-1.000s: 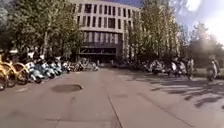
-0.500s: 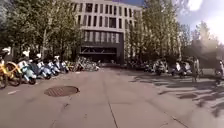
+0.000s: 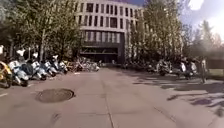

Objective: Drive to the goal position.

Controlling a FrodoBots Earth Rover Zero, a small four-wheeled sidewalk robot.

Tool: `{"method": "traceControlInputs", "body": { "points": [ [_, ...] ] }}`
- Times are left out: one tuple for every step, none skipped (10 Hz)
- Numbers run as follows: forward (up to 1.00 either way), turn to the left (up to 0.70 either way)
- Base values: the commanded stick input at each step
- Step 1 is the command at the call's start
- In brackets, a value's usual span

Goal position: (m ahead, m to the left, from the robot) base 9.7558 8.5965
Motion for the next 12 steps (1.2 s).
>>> {"method": "traceControlInputs", "body": {
  "points": [
    [0.70,0.00],
    [0.70,0.00],
    [0.70,0.00],
    [0.70,0.00],
    [0.70,0.00],
    [0.70,0.00],
    [0.70,0.00],
    [0.70,0.00],
    [0.70,0.00],
    [0.70,0.00],
    [0.70,0.00],
    [0.70,0.00]
  ]
}}
